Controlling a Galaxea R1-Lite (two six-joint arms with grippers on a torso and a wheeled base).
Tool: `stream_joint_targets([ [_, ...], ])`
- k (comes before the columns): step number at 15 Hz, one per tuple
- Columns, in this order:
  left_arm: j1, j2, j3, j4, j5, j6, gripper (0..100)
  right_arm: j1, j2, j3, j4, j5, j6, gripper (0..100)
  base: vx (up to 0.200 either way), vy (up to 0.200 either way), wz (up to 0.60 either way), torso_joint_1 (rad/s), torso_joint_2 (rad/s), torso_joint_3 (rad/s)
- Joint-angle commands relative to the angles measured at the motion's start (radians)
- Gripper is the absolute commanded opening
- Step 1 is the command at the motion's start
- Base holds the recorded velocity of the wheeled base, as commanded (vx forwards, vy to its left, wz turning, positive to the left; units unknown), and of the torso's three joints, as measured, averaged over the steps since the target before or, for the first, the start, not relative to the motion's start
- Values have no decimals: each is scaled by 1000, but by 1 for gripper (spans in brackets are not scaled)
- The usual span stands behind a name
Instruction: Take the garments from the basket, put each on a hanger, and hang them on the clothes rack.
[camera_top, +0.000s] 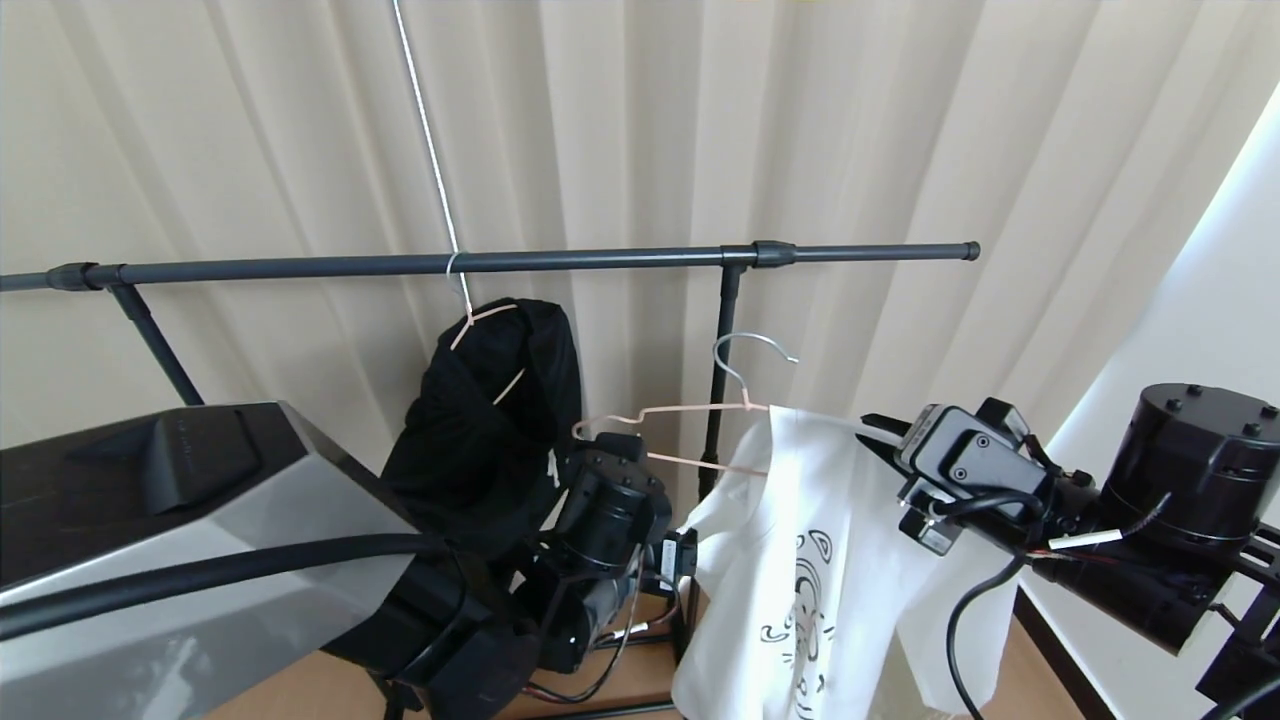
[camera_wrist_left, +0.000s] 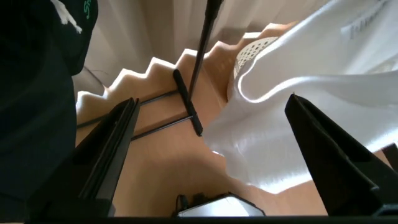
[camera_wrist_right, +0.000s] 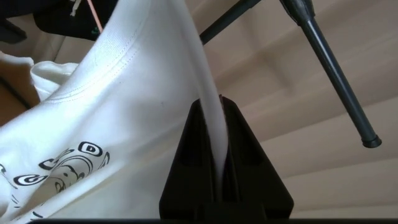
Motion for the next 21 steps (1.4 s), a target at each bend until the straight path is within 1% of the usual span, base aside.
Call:
stream_joint_targets([
  [1, -5, 51, -15, -27, 9, 0, 100, 24, -23, 7, 4, 0, 0, 0, 0, 0, 0, 0, 0, 0],
  [3, -5, 88, -35, -64, 36, 1, 100, 44, -29, 15, 4, 0, 0, 0, 0, 0, 0, 0, 0, 0],
  [6, -5, 114, -70, -73, 65, 0, 100, 61, -35, 17, 5, -1, 0, 0, 0, 0, 0, 0, 0, 0],
  [9, -7, 137, -73, -84, 82, 3, 100, 65, -35, 21, 2, -1, 0, 0, 0, 0, 0, 0, 0, 0],
  [15, 1, 153, -73, -125, 88, 4, 100, 65, -44, 21, 5, -1, 0, 0, 0, 0, 0, 0, 0, 0],
  [16, 1, 147, -67, -153, 90, 6, 100, 64, -46, 21, 4, 0, 0, 0, 0, 0, 0, 0, 0, 0],
  [19, 7, 148, -63, -156, 90, 6, 100, 64, -56, 21, 5, 0, 0, 0, 0, 0, 0, 0, 0, 0],
  [21, 6, 163, -37, -157, 91, 9, 100, 61, -66, 20, 5, 0, 0, 0, 0, 0, 0, 0, 0, 0],
])
